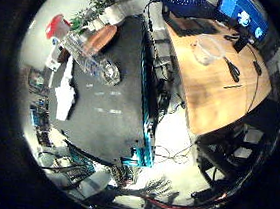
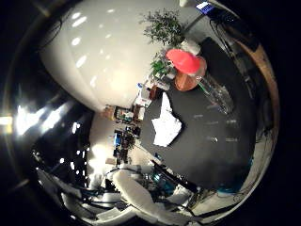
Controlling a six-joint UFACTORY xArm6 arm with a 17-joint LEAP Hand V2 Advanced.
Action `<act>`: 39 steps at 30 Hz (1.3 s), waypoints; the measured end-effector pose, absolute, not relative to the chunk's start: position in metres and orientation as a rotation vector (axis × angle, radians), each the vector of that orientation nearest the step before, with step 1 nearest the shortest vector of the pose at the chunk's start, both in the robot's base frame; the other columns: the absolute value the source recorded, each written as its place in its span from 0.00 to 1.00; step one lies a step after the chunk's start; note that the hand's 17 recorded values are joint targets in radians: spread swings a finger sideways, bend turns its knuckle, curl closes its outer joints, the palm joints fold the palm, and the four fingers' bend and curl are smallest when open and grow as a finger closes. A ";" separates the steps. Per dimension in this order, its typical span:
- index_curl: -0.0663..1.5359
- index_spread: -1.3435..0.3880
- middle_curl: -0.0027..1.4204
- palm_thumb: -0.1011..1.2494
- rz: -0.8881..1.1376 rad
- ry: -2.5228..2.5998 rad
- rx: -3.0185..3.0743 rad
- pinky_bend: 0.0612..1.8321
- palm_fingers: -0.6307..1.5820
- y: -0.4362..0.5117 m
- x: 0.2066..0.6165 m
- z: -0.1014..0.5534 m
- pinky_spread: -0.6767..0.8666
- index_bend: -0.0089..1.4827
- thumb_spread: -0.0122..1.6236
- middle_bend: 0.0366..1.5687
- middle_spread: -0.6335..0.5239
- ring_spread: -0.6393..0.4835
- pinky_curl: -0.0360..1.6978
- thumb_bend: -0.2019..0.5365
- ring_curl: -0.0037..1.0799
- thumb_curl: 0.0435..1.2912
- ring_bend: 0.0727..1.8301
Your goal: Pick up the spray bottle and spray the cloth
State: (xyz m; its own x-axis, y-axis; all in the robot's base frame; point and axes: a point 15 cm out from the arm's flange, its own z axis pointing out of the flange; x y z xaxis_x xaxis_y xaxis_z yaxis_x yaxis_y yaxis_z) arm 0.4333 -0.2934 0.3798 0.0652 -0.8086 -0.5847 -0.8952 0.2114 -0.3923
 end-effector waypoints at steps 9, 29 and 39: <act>0.19 0.71 0.19 0.32 0.154 1.646 -1.560 0.14 0.27 -0.294 0.460 0.377 0.60 0.11 0.68 0.10 0.72 0.70 0.21 0.25 0.25 0.17 0.08; 0.21 0.70 0.21 0.39 0.161 1.493 -1.514 0.13 0.28 -0.291 0.499 0.329 0.59 0.11 0.70 0.10 0.72 0.69 0.21 0.25 0.26 0.17 0.08; 0.21 0.70 0.22 0.41 0.217 1.458 -1.538 0.13 0.29 -0.274 0.511 0.303 0.60 0.11 0.71 0.10 0.71 0.69 0.21 0.25 0.26 0.17 0.09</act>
State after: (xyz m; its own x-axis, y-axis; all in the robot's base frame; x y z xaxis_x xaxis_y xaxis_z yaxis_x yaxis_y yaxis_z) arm 0.5112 -0.2738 0.3026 0.2675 -0.6699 -0.6926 -0.8424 0.1863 -0.5056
